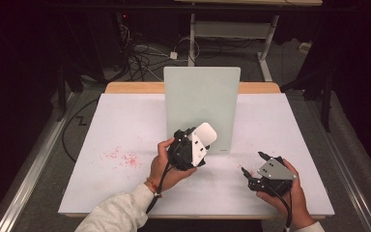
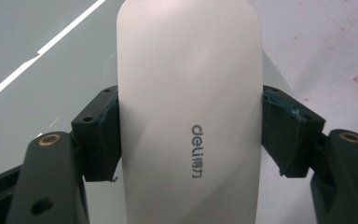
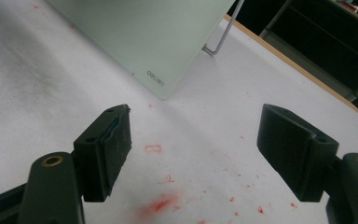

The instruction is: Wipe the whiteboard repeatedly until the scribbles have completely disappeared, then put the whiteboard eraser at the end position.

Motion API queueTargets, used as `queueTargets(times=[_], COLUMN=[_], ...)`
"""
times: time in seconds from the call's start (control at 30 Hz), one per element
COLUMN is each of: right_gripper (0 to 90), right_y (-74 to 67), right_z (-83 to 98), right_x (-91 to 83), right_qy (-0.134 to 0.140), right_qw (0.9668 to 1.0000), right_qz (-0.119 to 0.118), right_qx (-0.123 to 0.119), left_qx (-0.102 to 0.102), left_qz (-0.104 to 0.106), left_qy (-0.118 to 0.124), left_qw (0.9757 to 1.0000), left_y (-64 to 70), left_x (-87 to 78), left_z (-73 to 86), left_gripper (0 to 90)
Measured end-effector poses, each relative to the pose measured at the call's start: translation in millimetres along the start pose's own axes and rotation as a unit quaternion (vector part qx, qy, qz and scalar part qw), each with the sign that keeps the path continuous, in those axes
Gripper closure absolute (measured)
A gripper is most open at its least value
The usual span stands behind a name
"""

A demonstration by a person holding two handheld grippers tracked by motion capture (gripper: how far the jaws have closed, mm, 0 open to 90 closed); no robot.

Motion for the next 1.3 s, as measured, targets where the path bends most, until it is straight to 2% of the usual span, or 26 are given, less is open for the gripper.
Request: queueTargets(times=[0.1,0.37,0.53,0.67,0.73,0.83,0.93,1.0,1.1,1.13,1.17,1.23,1.3], right_gripper=[26.5,26.5,26.5,26.5,26.5,26.5,27.3,27.4,27.4,27.4,27.4,27.2,27.3], right_y=[1.2,1.3,1.2,0.9,0.7,1.0,0.7,-0.1,-0.4,-0.3,-0.7,-1.3,-2.0], right_z=[-1.4,-0.9,-0.7,-0.4,-1.3,-1.8,-1.1,-1.4,-2.3,-2.1,-1.7,-0.6,-0.1], right_x=[-1.1,-1.0,-1.0,-0.8,-1.1,-0.8,-0.8,-2.1,-3.1,-3.0,-2.8,-2.3,-2.1], right_qy=[0.002,0.001,0.001,0.000,0.001,0.002,0.003,0.006,0.008,0.007,0.006,0.004,0.003], right_qw=[1.0000,1.0000,1.0000,1.0000,1.0000,1.0000,1.0000,1.0000,1.0000,1.0000,1.0000,1.0000,1.0000], right_qz=[0.001,0.001,0.000,-0.001,-0.001,0.000,0.005,0.004,0.003,0.002,0.002,0.001,0.000], right_qx=[0.000,0.001,0.001,0.002,0.001,0.003,0.003,0.002,0.001,0.002,0.002,0.000,-0.001], left_qx=[-0.015,-0.012,0.000,-0.001,0.009,0.021,0.043,0.051,0.074,0.085,0.099,0.118,0.131], left_qz=[0.016,0.039,0.059,0.088,0.101,0.128,0.149,0.172,0.212,0.224,0.238,0.255,0.268], left_qy=[0.002,0.002,-0.004,-0.003,-0.003,-0.009,-0.016,-0.024,-0.042,-0.047,-0.052,-0.065,-0.074], left_qw=[0.9998,0.9991,0.9983,0.9962,0.9949,0.9915,0.9877,0.9834,0.9736,0.9697,0.9648,0.9574,0.9518], left_y=[-5.7,-14.0,-16.0,-19.3,-18.8,-17.0,-13.6,-9.7,-0.4,3.6,7.6,14.6,20.3], left_x=[-3.7,-11.5,-19.5,-27.6,-32.0,-37.6,-43.3,-47.0,-50.4,-50.9,-51.1,-49.2,-46.2], left_z=[3.2,12.5,18.9,22.5,24.8,27.6,28.3,29.4,33.2,34.8,36.6,40.0,43.0], left_gripper=[28.7,28.8,28.8,28.8,28.7,28.7,28.8,28.7,28.7,28.7,28.7,28.8,28.7])
Point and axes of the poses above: each handheld gripper's, and its own axes: x roughly forward along the jaws, z roughly out of its underside, y roughly to its right, the point moved 7 cm from there along x, roughly forward along the jaws, and after that the axes turned 11 degrees about -z, right-handed, at the moved point
